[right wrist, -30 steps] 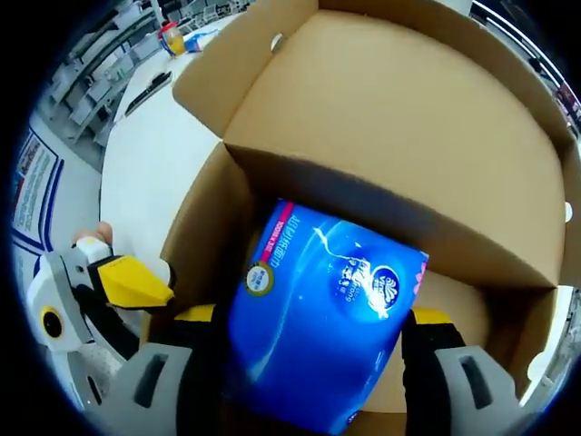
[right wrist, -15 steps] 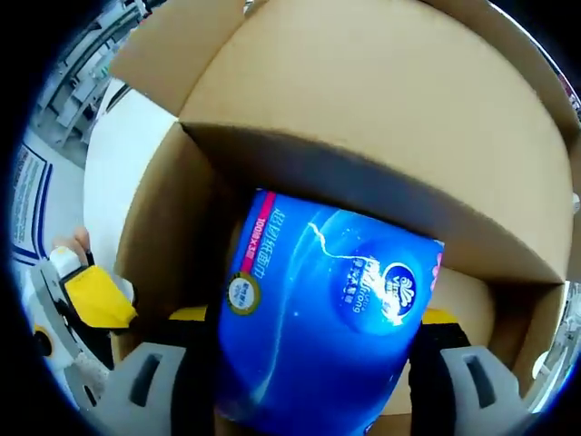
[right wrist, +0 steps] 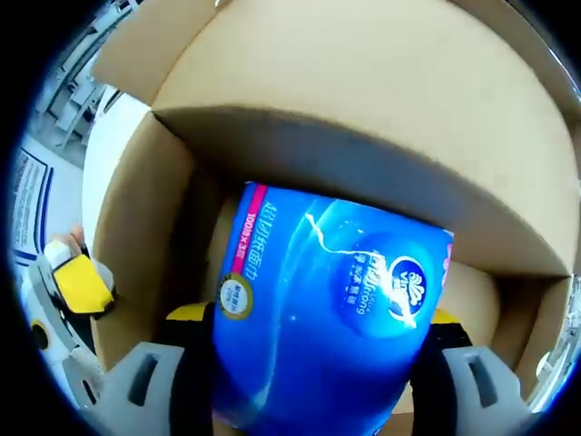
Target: Operate the shoe box by opening the lid, removing the specified soft item, and placing it in the target area until the item is outside and the box remains undamaged.
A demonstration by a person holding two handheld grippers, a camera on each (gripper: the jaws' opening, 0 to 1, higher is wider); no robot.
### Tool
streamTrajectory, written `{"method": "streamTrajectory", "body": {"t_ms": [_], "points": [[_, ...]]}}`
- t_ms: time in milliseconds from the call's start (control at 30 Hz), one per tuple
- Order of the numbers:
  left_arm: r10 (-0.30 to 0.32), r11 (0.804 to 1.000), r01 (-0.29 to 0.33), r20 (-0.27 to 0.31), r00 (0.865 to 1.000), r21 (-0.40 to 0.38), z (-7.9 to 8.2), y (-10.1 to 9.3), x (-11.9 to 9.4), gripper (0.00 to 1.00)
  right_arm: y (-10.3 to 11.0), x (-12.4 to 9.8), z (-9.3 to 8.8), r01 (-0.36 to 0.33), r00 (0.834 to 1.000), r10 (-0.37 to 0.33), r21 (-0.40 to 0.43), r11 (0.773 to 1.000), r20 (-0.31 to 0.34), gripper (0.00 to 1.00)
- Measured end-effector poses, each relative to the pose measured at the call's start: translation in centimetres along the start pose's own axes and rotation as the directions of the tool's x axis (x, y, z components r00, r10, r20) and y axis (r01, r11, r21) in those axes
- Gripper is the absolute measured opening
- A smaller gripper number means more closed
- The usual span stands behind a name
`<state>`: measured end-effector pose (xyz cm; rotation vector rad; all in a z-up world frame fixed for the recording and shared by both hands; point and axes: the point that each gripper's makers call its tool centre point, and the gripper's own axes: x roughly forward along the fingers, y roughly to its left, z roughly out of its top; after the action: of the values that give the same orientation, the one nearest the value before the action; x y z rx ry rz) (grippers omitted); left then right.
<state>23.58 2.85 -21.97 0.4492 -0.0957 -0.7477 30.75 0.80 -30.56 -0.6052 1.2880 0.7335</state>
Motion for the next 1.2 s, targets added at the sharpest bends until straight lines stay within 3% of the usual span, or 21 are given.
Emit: {"method": "streamTrajectory", "body": {"t_ms": [300, 600, 1000, 1200], "points": [[-0.002, 1.000, 0.002, 0.002, 1.000, 0.000, 0.1, -0.1, -0.1, 0.55, -0.5, -0.1, 0.9, -0.009, 1.000, 0.009, -0.025, 1.000, 0.013, 0.92], [-0.002, 1.000, 0.002, 0.002, 1.000, 0.005, 0.1, -0.1, -0.1, 0.55, -0.4, -0.2, 0.5, -0.007, 0.998, 0.008, -0.020, 1.000, 0.060, 0.89], [-0.005, 1.000, 0.005, 0.004, 1.000, 0.003, 0.0, -0.1, 0.1, 0.55, -0.9, -0.6, 0.6, -0.016, 1.000, 0.016, -0.004, 1.000, 0.026, 0.80], [-0.007, 1.000, 0.007, 0.006, 1.000, 0.001, 0.0, -0.2, 0.2, 0.55, -1.1, -1.0, 0.9, -0.011, 0.999, 0.011, -0.009, 1.000, 0.039, 0.78]]}}
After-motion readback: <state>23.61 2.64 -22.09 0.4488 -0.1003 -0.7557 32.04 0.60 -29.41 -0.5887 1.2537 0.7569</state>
